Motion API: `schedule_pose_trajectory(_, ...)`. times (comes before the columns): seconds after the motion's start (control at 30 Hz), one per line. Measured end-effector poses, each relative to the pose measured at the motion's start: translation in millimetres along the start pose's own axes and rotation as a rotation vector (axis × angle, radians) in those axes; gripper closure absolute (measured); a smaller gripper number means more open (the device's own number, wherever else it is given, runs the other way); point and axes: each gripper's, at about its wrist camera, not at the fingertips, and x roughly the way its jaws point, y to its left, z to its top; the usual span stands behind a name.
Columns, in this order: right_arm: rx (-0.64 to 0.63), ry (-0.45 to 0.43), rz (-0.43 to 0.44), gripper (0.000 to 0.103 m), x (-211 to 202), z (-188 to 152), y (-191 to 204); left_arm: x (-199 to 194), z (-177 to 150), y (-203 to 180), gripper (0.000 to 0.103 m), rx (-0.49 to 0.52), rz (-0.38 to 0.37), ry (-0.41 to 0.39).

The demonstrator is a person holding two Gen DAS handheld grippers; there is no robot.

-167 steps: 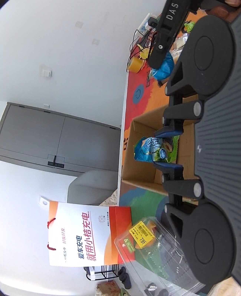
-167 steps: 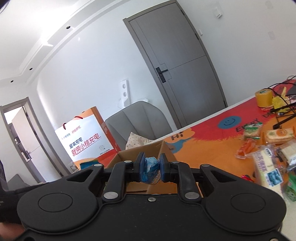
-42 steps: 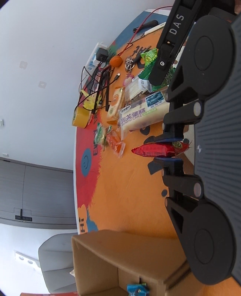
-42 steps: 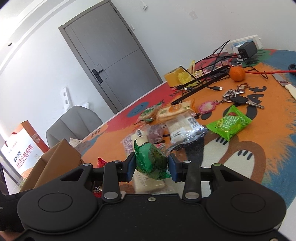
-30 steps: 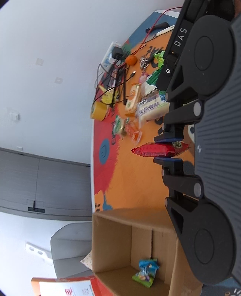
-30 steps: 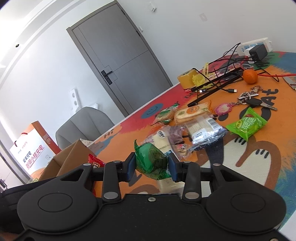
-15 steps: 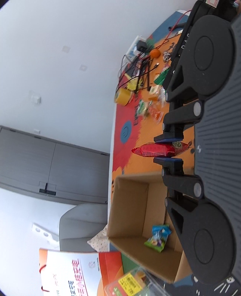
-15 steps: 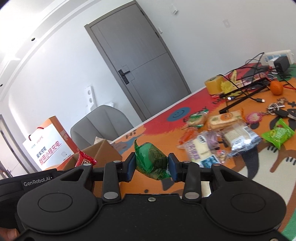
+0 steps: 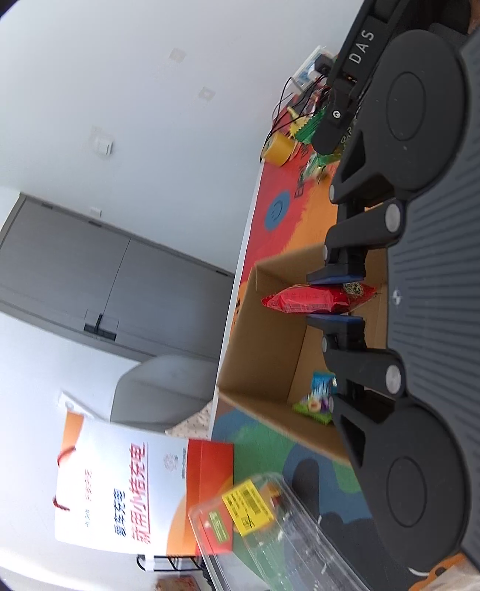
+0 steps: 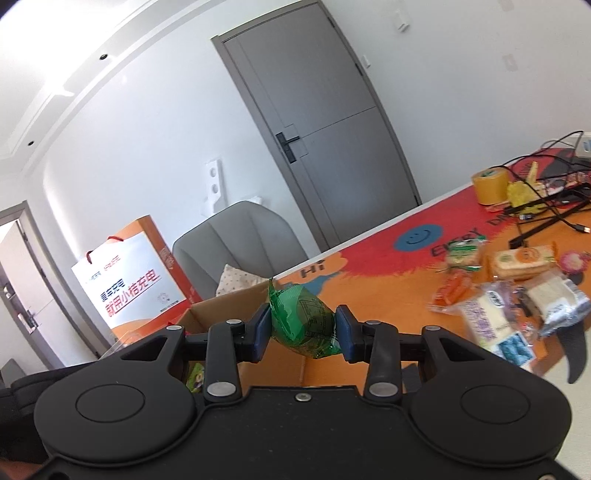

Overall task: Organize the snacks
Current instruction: 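Carry both snacks over the box and open both grippers to release them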

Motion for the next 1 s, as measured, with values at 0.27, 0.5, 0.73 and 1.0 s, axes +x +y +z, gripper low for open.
schedule_pose_trajectory(0.27,-0.052,0.038,0.034,0.065,20,-7,34,-3,6,32,0.086,-0.069,0.043,-0.021)
schedule_pose_trajectory(0.5,-0.080,0.067,0.049,0.065,39,-6,57,-15,14,53,0.084,-0.113,0.054,-0.050)
schedule_pose_trajectory(0.73,-0.087,0.082,0.046,0.050,50,-9,75,-24,16,69,0.072,-0.137,0.056,-0.045)
schedule_pose_trajectory(1.0,-0.053,0.093,0.010,0.044,40,-7,61,-27,18,76,0.047,-0.170,0.075,-0.039)
